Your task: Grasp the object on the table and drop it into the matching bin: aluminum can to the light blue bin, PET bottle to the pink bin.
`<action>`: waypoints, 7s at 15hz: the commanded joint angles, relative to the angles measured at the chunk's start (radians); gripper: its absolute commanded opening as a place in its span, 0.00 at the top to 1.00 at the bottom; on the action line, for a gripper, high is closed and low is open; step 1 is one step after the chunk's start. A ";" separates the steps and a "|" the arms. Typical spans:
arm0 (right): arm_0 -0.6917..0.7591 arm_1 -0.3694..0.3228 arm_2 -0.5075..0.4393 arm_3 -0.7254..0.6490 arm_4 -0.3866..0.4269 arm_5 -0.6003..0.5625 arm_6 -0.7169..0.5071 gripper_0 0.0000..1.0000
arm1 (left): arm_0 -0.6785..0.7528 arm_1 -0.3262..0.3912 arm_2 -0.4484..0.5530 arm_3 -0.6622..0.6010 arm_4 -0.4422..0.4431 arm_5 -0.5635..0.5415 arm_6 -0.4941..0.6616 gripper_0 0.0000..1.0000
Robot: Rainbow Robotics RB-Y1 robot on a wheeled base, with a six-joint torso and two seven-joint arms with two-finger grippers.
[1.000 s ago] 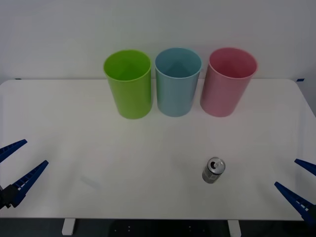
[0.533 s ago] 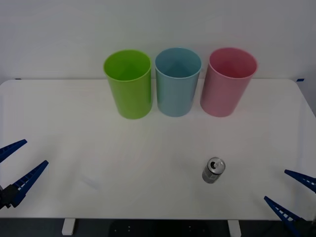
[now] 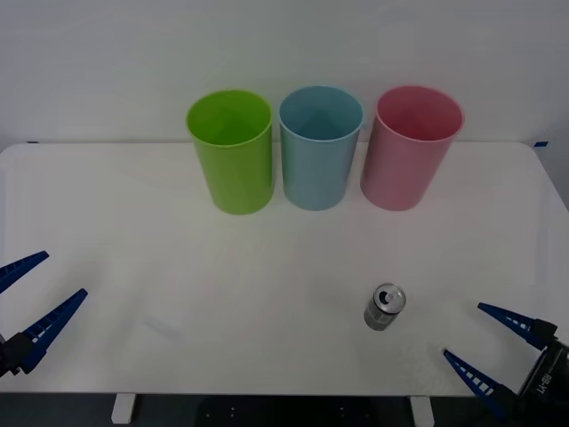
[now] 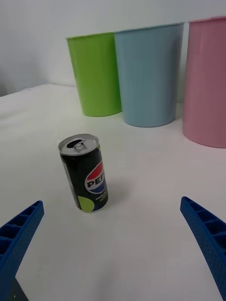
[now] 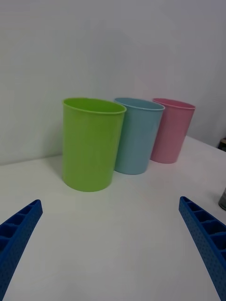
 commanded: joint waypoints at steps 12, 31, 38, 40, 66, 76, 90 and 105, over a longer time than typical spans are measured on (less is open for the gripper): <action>-0.072 0.146 0.056 0.006 0.153 0.101 0.059 0.00 | 0.000 0.000 0.000 0.000 0.000 0.000 0.000 0.00; -0.169 0.160 0.281 0.006 0.151 0.386 0.065 0.00 | 0.000 0.000 0.000 0.000 0.000 0.000 0.000 0.00; -0.170 0.160 0.288 0.006 0.151 0.392 0.068 0.50 | 0.000 0.000 0.000 0.000 0.000 0.000 0.000 0.00; -0.170 0.161 0.288 0.006 0.149 0.392 0.068 1.00 | 0.000 0.000 0.000 0.000 0.000 0.000 0.000 0.00; -0.184 0.083 0.137 -0.243 0.065 0.181 -0.209 1.00 | 0.000 0.000 0.000 0.000 0.000 0.000 0.000 0.00; -0.213 0.038 0.071 -0.507 0.188 0.314 -0.513 1.00 | 0.000 0.000 0.000 0.000 0.000 0.000 0.000 0.00; -0.669 0.065 0.179 -0.312 0.485 0.495 -0.864 1.00 | 0.000 0.000 0.000 0.000 0.000 0.000 0.000 0.00; -1.118 0.212 0.186 0.263 0.642 0.581 -0.820 1.00 | 0.000 0.000 0.000 0.000 0.000 0.000 0.000 0.00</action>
